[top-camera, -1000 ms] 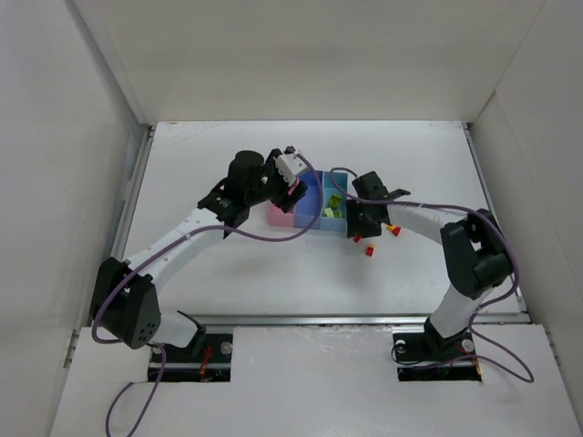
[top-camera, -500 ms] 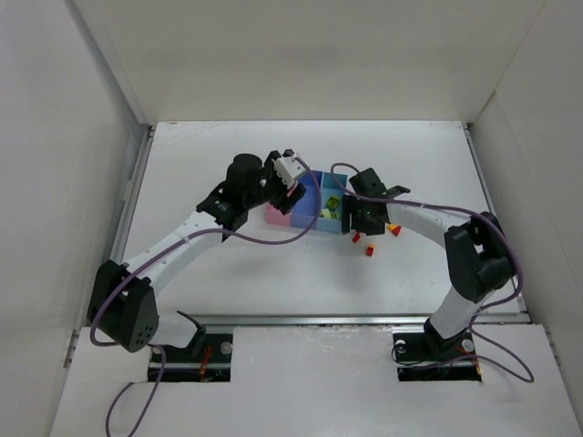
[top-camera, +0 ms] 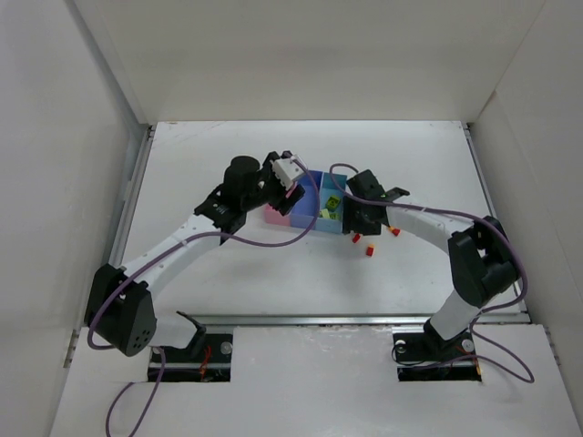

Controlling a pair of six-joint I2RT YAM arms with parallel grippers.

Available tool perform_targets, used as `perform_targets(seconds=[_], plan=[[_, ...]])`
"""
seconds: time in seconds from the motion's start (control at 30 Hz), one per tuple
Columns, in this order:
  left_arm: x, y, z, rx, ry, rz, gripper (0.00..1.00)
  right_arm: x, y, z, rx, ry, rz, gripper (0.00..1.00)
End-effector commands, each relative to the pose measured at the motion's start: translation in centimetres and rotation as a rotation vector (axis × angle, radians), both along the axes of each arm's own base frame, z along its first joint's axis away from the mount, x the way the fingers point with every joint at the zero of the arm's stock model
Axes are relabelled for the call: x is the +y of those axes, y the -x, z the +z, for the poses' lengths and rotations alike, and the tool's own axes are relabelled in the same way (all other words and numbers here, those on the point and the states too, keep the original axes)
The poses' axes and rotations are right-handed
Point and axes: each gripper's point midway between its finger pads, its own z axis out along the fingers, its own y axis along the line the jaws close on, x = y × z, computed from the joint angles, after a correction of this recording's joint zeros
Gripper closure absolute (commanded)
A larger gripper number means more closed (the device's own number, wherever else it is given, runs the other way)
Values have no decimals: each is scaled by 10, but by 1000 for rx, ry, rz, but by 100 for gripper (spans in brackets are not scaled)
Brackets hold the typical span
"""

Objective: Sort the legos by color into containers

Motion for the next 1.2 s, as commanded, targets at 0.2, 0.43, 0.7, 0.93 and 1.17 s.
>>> perform_targets(seconds=[0.2,0.43,0.7,0.93,1.17], plan=[[3,12,24,-81,63,-18,36,-6,8,8,-11,18,-35,42],[3,12,24,-81,63,-18,36,4,12,-6,8,-46,-58,57],[4,10,26,-82,61,-10,36,-2,4,-13,11,-33,-82,52],[3,9,31,-90,66,-10,36,-6,-5,-22,26,-63,-97,54],[4,10,29,-89,55,-12,36,-9,-7,-30,43,-48,-98,68]])
